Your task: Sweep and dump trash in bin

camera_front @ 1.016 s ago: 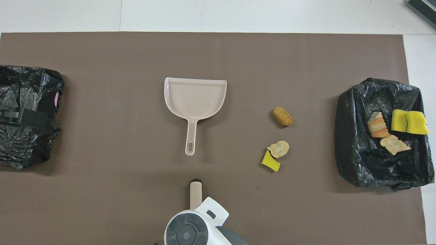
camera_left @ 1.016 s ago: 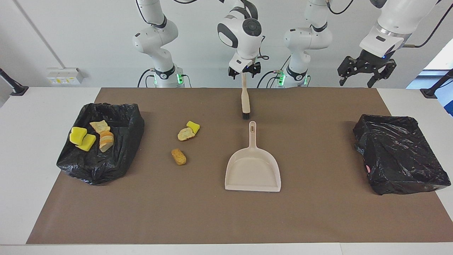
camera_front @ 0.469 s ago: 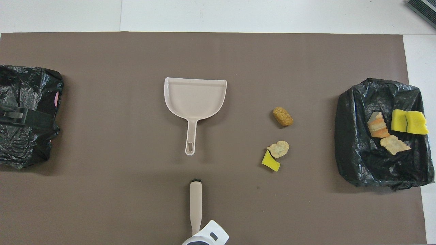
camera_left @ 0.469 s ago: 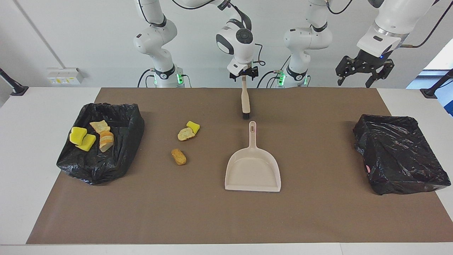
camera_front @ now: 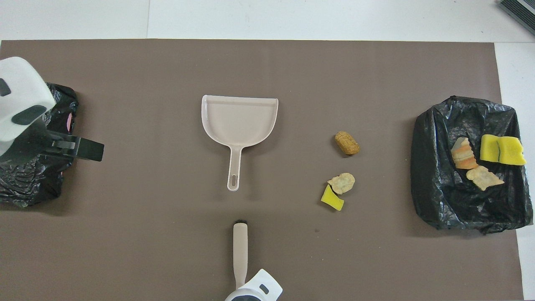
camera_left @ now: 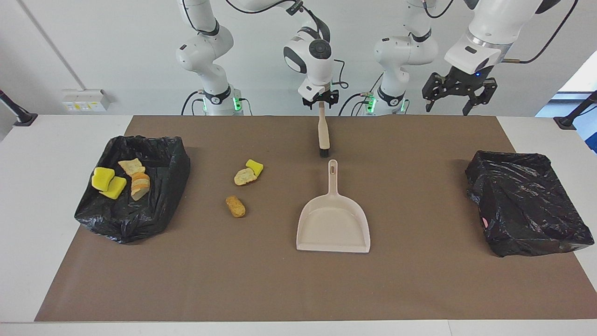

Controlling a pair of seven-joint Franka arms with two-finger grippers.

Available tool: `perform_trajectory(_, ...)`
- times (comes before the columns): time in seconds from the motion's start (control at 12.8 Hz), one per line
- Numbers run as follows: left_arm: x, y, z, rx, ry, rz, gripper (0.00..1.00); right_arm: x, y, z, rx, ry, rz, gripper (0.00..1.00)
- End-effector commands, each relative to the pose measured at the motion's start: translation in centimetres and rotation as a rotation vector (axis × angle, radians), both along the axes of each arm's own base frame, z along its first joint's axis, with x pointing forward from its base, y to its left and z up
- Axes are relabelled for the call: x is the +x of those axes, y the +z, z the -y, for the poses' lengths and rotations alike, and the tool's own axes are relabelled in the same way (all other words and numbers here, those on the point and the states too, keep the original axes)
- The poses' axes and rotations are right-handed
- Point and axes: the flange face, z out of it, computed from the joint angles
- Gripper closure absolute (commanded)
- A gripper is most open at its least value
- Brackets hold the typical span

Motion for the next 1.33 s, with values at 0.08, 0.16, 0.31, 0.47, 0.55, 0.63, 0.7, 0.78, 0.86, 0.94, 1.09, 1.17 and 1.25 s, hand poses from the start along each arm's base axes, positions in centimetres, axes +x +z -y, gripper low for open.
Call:
perform_trajectory(0.08, 0.0, -4.7, 4.7, -0.012, 0.039, 0.022, 0.0, 0.9, -0.4, 0.2, 0.017, -0.043, -0.012, 1.0)
perform_trajectory(0.16, -0.1, -6.8, 6.8, -0.019, 0.038, 0.037, 0.0, 1.5, 0.0, -0.2, 0.02, -0.046, -0.019, 1.0)
perform_trajectory(0.31, -0.6, -10.1, 10.1, -0.034, 0.052, 0.061, 0.0, 2.2, 0.8, -0.9, 0.004, -0.05, -0.048, 1.0)
perform_trajectory(0.47, -0.4, -13.8, 13.2, -0.05, 0.044, 0.04, 0.0, 3.8, 2.5, 0.5, -0.038, -0.047, -0.071, 1.0)
perform_trajectory(0.55, -0.1, -15.7, 14.8, -0.065, 0.043, 0.03, 0.0, 4.2, 4.5, 1.8, -0.054, -0.028, -0.055, 1.0)
perform_trajectory(0.63, 0.3, -18.1, 15.9, -0.07, 0.039, 0.014, 0.0, 5.4, 6.2, 3.8, -0.078, -0.027, -0.054, 1.0)
perform_trajectory(0.7, 0.3, -20.8, 17.8, -0.08, 0.016, -0.002, 0.0, 6.7, 8.6, 6.2, -0.086, -0.014, -0.059, 1.0)
perform_trajectory(0.78, 0.3, -22.8, 18.8, -0.075, 0.004, -0.008, 0.0, 7.5, 10.1, 8.4, -0.103, 0.016, -0.075, 1.0)
perform_trajectory(0.86, 0.4, -24.3, 19.4, -0.076, 0.003, -0.022, 0.0, 8.6, 11.4, 10.7, -0.127, 0.03, -0.071, 1.0)
perform_trajectory(0.94, 0.1, -25.8, 20.5, -0.079, -0.006, -0.037, 0.0, 10.0, 11.9, 12.9, -0.18, 0.04, -0.059, 1.0)
perform_trajectory(1.09, 0.0, -27.0, 21.0, -0.094, -0.007, -0.01, 0.0, 12.8, 11.1, 16.8, -0.299, 0.061, -0.008, 1.0)
perform_trajectory(1.17, -0.7, -27.8, 22.4, -0.093, -0.03, -0.016, 0.0, 14.4, 10.7, 19.2, -0.335, 0.117, 0.009, 1.0)
perform_trajectory(1.25, -0.6, -28.3, 22.7, -0.076, -0.024, -0.007, 0.0, 15.8, 10.3, 21.3, -0.36, 0.157, 0.022, 1.0)
